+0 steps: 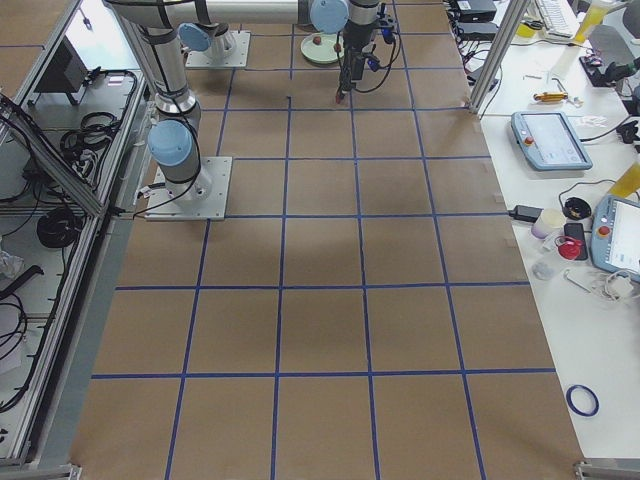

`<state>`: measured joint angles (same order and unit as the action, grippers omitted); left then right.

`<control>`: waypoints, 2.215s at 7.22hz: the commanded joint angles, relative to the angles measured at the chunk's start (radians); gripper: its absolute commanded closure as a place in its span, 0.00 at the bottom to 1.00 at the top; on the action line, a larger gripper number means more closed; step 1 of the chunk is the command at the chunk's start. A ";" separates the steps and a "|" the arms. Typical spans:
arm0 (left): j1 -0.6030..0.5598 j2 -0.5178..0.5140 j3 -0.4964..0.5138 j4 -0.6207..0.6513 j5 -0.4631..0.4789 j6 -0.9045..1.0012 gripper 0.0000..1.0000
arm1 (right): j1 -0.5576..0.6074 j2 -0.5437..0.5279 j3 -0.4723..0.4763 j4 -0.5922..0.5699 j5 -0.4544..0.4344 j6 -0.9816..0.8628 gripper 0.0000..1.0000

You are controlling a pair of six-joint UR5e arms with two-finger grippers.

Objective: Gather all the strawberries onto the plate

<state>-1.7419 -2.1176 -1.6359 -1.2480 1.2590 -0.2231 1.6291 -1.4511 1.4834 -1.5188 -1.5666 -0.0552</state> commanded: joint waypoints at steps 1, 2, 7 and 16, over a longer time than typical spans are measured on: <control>0.013 0.049 0.053 -0.084 0.120 0.074 1.00 | 0.000 0.000 0.000 0.000 -0.001 0.000 0.00; 0.046 0.079 0.057 -0.152 0.176 0.146 1.00 | 0.000 0.000 0.000 0.000 -0.003 0.000 0.00; 0.221 0.128 -0.034 -0.375 0.477 0.563 1.00 | 0.000 0.000 0.000 0.000 0.000 0.000 0.00; 0.234 0.267 0.131 -0.289 0.400 0.317 0.00 | -0.001 -0.005 -0.002 0.011 0.011 -0.002 0.00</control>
<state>-1.4874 -1.8925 -1.5591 -1.5403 1.6928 0.1778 1.6288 -1.4522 1.4825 -1.5107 -1.5531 -0.0567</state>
